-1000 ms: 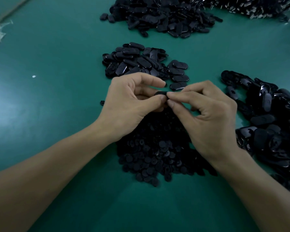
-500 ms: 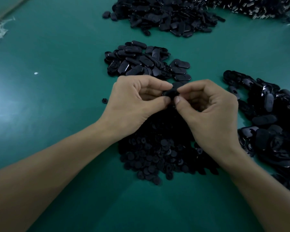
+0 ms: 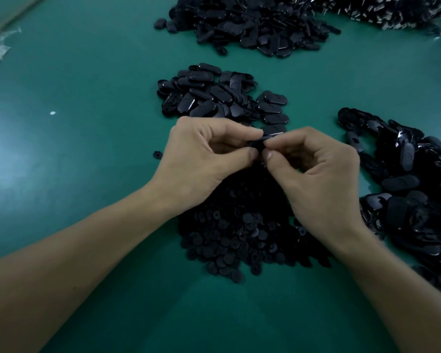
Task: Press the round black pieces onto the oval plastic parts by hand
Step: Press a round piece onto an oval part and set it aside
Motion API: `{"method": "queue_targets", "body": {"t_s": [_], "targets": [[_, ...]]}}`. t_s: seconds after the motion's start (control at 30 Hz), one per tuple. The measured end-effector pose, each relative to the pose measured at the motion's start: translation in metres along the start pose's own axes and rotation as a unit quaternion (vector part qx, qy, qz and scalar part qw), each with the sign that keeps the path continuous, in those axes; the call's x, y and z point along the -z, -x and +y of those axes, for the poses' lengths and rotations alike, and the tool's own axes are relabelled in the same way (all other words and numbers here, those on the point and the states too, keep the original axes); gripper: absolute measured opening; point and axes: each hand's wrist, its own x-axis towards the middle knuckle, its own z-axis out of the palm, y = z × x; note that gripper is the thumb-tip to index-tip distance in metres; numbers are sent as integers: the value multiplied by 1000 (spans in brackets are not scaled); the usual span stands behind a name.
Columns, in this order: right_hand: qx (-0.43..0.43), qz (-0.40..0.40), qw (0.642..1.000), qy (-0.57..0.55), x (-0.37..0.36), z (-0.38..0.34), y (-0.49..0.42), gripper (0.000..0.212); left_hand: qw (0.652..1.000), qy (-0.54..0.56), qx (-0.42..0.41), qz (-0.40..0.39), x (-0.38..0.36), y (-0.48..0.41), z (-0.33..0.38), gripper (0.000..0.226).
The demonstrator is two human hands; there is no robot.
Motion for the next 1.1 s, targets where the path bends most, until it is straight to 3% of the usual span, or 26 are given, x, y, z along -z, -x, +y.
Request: {"method": "queue_targets", "body": {"t_s": [0.27,0.6,0.73,1.1], "targets": [[16,-20,998,56,1,-1,1,16,998,-59,-36,8,-4,3,-1,28],[27,5,995,94,1,-7,7,32,970,-204,-129,40,-7,9,3,22],[47,-12,991,128,2,-9,9,26,950,-256,-169,50,-7,9,5,21],[53,-44,991,116,4,-12,11,16,938,-291,-185,37,-6,10,7,21]]}}
